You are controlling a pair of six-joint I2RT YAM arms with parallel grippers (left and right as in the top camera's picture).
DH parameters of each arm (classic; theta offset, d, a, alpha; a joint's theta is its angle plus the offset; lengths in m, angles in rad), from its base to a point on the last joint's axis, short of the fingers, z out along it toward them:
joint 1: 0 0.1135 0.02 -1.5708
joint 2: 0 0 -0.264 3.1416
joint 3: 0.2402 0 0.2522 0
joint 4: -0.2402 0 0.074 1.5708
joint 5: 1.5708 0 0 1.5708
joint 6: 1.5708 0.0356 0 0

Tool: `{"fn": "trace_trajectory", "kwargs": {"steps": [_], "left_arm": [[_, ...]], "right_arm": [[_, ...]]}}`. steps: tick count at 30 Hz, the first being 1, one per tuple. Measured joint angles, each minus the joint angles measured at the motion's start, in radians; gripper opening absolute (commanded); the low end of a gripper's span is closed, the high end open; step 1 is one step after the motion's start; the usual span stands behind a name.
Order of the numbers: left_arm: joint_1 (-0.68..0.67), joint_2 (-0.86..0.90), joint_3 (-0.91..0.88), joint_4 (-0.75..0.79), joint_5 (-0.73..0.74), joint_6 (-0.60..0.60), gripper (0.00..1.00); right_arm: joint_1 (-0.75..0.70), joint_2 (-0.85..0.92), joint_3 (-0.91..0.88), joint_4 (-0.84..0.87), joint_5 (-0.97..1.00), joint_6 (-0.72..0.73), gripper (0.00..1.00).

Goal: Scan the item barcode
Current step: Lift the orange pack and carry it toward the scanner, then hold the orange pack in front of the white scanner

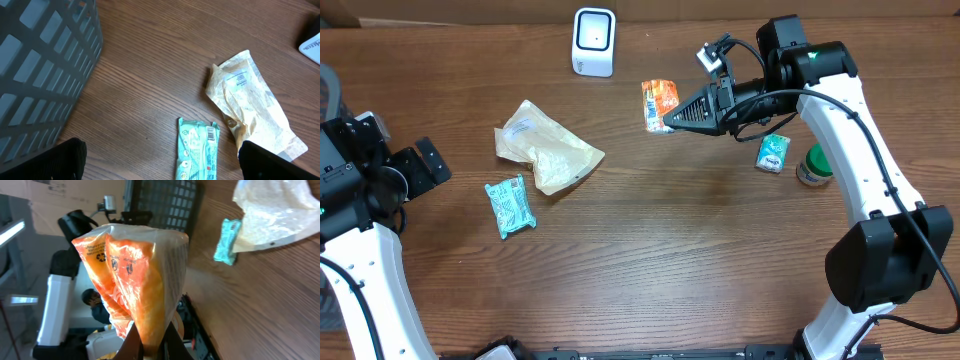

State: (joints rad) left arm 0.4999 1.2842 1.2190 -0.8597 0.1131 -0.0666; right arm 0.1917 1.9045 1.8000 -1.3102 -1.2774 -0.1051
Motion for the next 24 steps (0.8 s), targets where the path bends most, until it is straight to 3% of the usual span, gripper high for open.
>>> {"fn": "trace_trajectory", "kwargs": {"steps": [5,8,11,14,19,24], "left_arm": [[0.000,0.000,0.000,0.000,0.000,0.000,1.00],[0.000,0.000,0.000,0.001,0.000,0.000,0.99],[0.000,0.000,0.000,0.000,0.000,0.000,1.00],[0.000,0.000,0.000,0.000,0.000,0.000,1.00],[0.000,0.000,0.000,0.001,0.000,0.000,1.00],[0.000,0.000,0.000,0.003,0.000,0.000,1.00]], "right_arm": [[0.060,0.000,0.072,0.010,0.352,0.151,0.04],[0.159,0.002,0.261,-0.008,0.733,0.270,0.04],[0.219,0.016,0.409,-0.002,0.972,0.312,0.04],[0.277,0.084,0.550,0.110,1.256,0.312,0.04],[0.342,0.306,0.558,0.569,1.705,0.113,0.04],[0.367,0.501,0.549,0.944,1.844,-0.199,0.04]]}}
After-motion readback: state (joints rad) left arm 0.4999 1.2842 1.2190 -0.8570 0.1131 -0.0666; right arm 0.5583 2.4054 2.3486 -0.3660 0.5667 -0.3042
